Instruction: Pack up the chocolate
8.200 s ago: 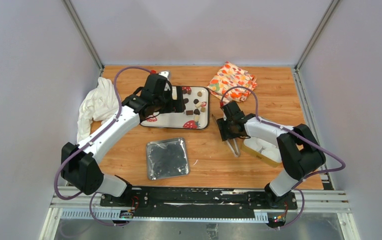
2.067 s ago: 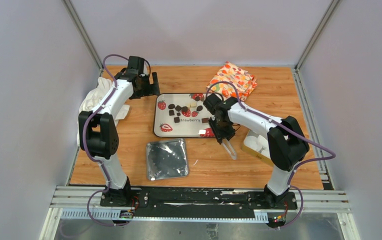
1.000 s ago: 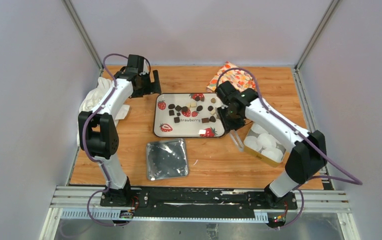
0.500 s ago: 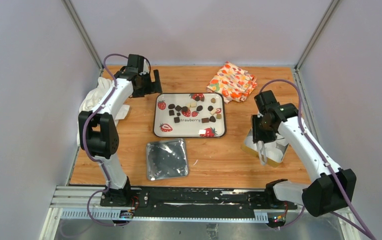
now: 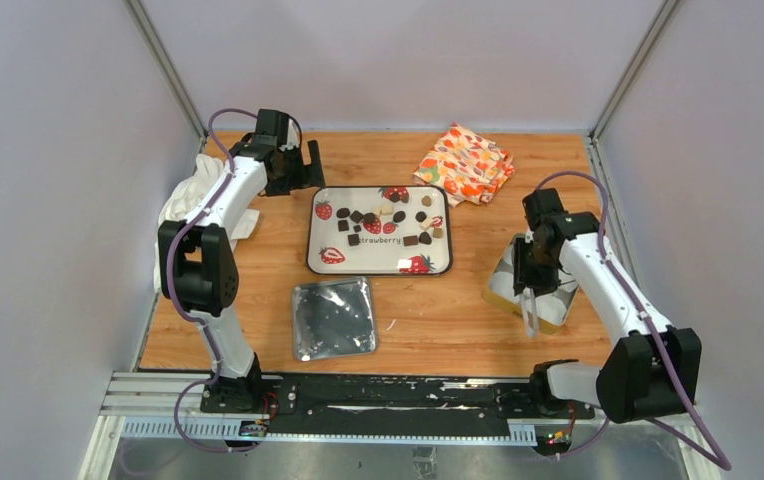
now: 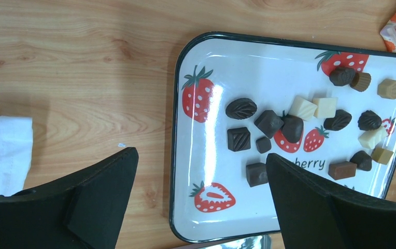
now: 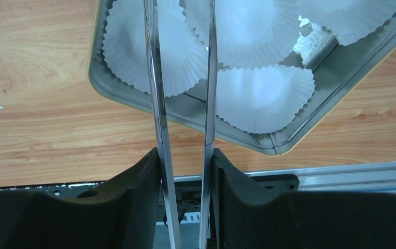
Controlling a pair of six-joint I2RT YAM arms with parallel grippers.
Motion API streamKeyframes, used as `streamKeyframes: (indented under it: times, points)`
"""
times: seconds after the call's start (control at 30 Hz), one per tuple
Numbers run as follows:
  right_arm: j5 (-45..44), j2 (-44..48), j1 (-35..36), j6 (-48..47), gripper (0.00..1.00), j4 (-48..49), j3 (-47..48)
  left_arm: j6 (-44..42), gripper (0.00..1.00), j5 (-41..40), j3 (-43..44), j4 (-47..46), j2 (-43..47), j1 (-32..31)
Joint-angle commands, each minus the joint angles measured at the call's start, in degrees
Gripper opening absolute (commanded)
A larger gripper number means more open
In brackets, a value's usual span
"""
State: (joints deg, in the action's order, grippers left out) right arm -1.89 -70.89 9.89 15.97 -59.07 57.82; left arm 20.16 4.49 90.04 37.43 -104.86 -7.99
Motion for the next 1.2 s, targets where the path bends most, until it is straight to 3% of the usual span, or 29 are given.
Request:
streamKeyframes:
  times: [0.0, 0.27, 0.47, 0.63, 1.17]
  points:
    - [0.37, -1.01, -2.79, -1.81, 0.0, 1.98, -0.69, -0.04, 1.0, 0.17, 0.55, 0.03, 0.01, 0.25]
    - [0.19, -4.17, -3.87, -2.34, 0.04, 3.82, 0.19, -0.03, 1.0, 0.25, 0.5, -0.03, -0.17, 0.25]
    - [-0.06, -5.47, -4.56, -2.79, 0.25, 5.02, 0.05, -0.17, 1.0, 0.01, 0.07, -0.2, 0.0, 0.25]
    - [-0.24, -5.74, -4.92, -3.29, 0.34, 5.26, 0.4, -0.16, 1.0, -0.01, -0.02, -0.33, -0.06, 0.25]
    - [0.29, -6.71, -4.96, -3.46, 0.44, 5.5, 0.92, -0.12, 1.0, 0.3, 0.7, -0.51, -0.77, 0.21]
